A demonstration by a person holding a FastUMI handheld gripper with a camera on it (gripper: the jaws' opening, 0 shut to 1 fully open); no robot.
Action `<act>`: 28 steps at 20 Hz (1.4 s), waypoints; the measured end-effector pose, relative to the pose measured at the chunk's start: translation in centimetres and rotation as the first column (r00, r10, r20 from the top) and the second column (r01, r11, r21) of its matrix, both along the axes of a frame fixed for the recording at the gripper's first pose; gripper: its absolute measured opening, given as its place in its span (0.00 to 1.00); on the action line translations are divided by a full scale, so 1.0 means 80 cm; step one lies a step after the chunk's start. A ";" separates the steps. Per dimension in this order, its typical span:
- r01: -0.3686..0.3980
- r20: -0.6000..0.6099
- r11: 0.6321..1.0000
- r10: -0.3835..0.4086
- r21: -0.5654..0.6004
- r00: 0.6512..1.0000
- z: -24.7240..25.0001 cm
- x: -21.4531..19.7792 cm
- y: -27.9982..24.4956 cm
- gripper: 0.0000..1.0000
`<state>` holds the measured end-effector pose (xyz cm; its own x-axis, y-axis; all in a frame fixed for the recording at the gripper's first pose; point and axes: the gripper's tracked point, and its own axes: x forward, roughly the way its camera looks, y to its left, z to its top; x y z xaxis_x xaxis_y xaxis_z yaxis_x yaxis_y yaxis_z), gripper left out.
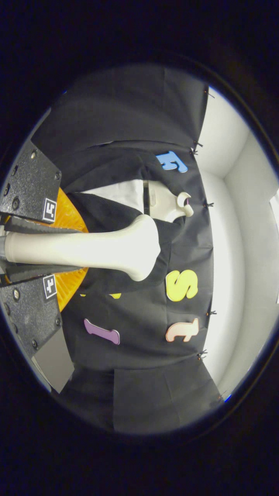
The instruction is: Iron the clothes twice with a garment steamer, once on the left side and once on the right side.
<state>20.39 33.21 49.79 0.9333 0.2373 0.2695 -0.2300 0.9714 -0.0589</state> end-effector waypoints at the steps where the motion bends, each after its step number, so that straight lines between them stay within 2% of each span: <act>1: 0.004 -0.003 1.000 -0.004 -0.010 1.000 -0.004 0.002 0.004 0.36; 9: 0.036 -0.028 0.996 -0.039 -0.085 0.999 -0.059 -0.004 0.009 0.36; 19: 0.051 -0.129 0.990 -0.069 -0.133 0.989 -0.149 0.005 -0.011 0.36; 28: 0.054 -0.237 0.983 -0.094 -0.173 0.967 -0.239 0.018 -0.021 0.36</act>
